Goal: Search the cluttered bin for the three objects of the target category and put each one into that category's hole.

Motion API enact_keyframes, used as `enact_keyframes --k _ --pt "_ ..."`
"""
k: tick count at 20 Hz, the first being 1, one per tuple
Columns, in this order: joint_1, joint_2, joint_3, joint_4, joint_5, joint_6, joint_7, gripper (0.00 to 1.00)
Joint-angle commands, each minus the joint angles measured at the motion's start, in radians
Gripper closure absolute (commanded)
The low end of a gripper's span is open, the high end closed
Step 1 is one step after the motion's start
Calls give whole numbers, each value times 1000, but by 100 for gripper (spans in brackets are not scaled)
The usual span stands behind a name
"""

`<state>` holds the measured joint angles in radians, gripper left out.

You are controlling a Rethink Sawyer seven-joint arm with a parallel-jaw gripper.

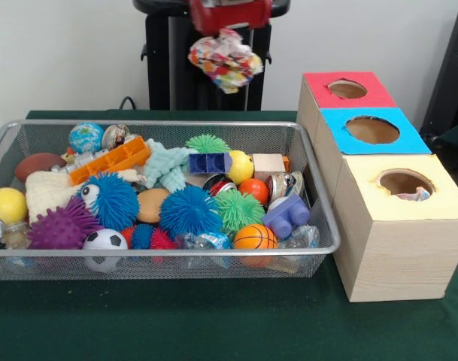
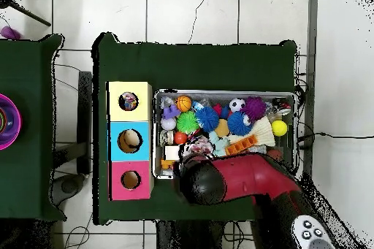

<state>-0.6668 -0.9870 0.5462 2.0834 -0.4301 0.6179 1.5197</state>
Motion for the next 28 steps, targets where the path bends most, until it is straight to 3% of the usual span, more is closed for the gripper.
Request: enact_keyframes --k 1,5,9,13,16,20,26,28 --pt "95 -2 -123 41 89 -28 339 100" --pt "171 -38 -153 15 156 29 359 100" --pt "232 -97 -175 -41 219 160 357 100" --pt "284 -101 -200 -120 246 265 361 100" --pt "323 -74 -219 -162 251 285 383 100" --pt "374 -30 -248 -209 252 269 412 100" --pt "425 97 -287 -266 240 102 403 100" --pt "434 137 -291 -302 246 94 387 100"
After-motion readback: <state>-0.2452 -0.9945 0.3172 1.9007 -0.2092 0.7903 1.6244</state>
